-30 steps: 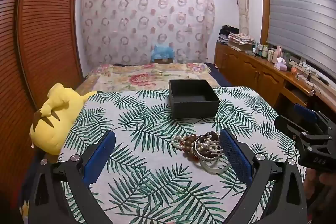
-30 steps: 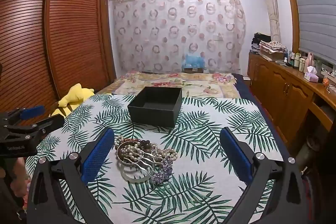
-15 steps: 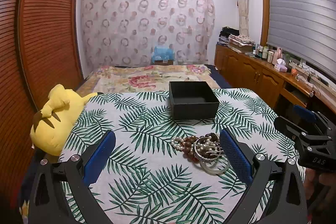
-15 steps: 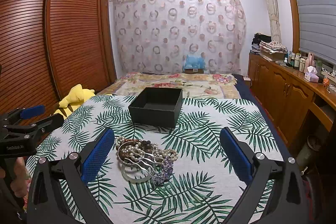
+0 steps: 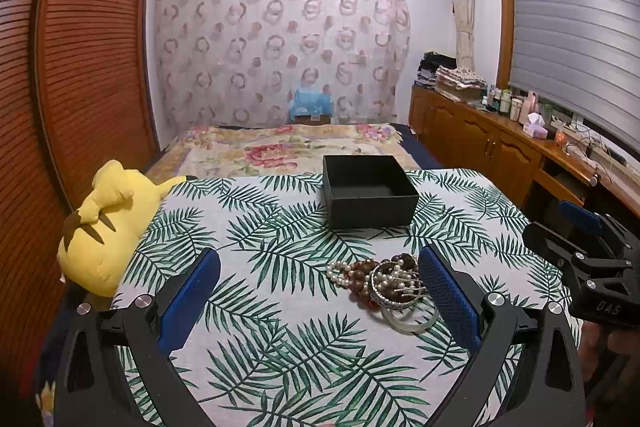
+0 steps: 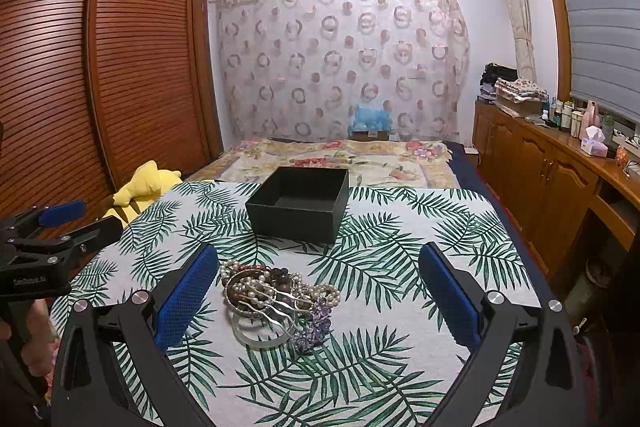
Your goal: Organize jewelry
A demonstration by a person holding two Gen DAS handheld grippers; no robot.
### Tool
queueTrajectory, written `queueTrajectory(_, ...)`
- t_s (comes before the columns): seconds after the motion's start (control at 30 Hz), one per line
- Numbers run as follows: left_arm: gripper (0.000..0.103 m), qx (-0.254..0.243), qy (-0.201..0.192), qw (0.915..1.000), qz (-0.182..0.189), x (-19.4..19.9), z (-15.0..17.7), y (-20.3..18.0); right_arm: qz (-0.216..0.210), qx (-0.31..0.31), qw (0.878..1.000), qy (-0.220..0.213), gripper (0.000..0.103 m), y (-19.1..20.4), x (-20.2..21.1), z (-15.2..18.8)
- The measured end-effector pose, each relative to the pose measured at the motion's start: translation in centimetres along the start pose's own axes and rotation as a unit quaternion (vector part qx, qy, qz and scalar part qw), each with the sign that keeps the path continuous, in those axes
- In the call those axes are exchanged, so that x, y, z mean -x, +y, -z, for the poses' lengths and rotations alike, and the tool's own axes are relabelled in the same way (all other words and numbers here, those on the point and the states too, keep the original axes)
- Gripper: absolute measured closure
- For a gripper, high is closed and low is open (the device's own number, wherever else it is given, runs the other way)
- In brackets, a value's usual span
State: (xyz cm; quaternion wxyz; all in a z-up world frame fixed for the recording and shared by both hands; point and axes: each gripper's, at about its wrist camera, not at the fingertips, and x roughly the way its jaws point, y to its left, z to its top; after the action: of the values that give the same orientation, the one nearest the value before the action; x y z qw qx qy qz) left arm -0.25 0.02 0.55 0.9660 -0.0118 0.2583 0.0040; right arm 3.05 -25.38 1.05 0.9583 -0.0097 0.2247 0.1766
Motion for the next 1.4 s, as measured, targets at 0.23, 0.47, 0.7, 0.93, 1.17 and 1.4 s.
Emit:
queueTrajectory(0.23, 0.007, 0.001, -0.001, 1.0, 0.0, -0.02, 0.07, 0.03, 0.0, 0.0, 1.0, 0.0, 0.002, 0.04, -0.04, 0.01)
queueTrajectory(0.47, 0.007, 0.001, -0.001, 1.0, 0.0, -0.02, 0.09, 0.03, 0.0, 0.0, 1.0, -0.001, 0.002, 0.08, -0.07, 0.04)
queueTrajectory(0.7, 0.007, 0.0, -0.001, 1.0, 0.0, 0.03, 0.08, 0.03, 0.0, 0.0, 1.0, -0.001, 0.002, 0.14, -0.12, 0.09)
queueTrajectory(0.93, 0.007, 0.0, -0.002, 1.0, 0.0, 0.05, 0.09, 0.05, 0.0, 0.0, 1.0, -0.001, 0.002, 0.2, -0.16, 0.15)
queueTrajectory(1.17, 0.007, 0.001, -0.001, 1.0, 0.001, 0.05, 0.07, 0.07, 0.0, 0.0, 1.0, -0.001, 0.002, 0.27, -0.18, 0.17)
queueTrajectory(1.4, 0.007, 0.001, 0.001, 1.0, 0.0, 0.43, -0.28, 0.0, -0.001, -0.001, 1.0, 0.002, 0.002, 0.33, -0.23, 0.26)
